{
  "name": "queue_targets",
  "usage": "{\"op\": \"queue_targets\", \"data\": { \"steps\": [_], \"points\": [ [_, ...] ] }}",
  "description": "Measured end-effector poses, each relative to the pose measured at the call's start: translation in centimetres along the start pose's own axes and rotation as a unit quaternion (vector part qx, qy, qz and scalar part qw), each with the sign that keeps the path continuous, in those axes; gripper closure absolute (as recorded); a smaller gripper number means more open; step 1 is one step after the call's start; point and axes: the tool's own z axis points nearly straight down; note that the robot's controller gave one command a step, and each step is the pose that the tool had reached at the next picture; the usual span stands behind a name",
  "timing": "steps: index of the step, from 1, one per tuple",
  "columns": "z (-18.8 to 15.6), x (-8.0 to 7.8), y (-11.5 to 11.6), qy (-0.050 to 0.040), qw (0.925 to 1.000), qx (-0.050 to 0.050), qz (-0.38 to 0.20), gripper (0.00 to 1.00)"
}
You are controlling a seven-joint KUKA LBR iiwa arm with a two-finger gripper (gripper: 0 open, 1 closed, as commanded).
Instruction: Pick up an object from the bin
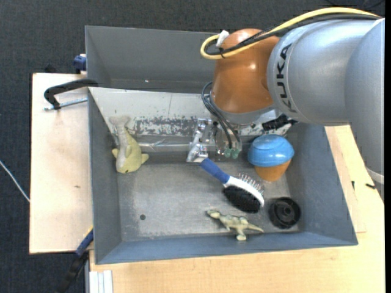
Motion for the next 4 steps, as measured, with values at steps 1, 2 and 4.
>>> {"op": "queue_targets", "data": {
  "steps": [1,2,4],
  "points": [
    [3.0,-0.1,1.1,0.0063,1.0,0.001,0.004,1.0],
    [1.8,1.8,3.1,0.006,1.0,0.001,0.001,1.0],
    [5.6,0.3,1.1,0.0075,0.9999,0.002,0.014,1.0]
  ]
}}
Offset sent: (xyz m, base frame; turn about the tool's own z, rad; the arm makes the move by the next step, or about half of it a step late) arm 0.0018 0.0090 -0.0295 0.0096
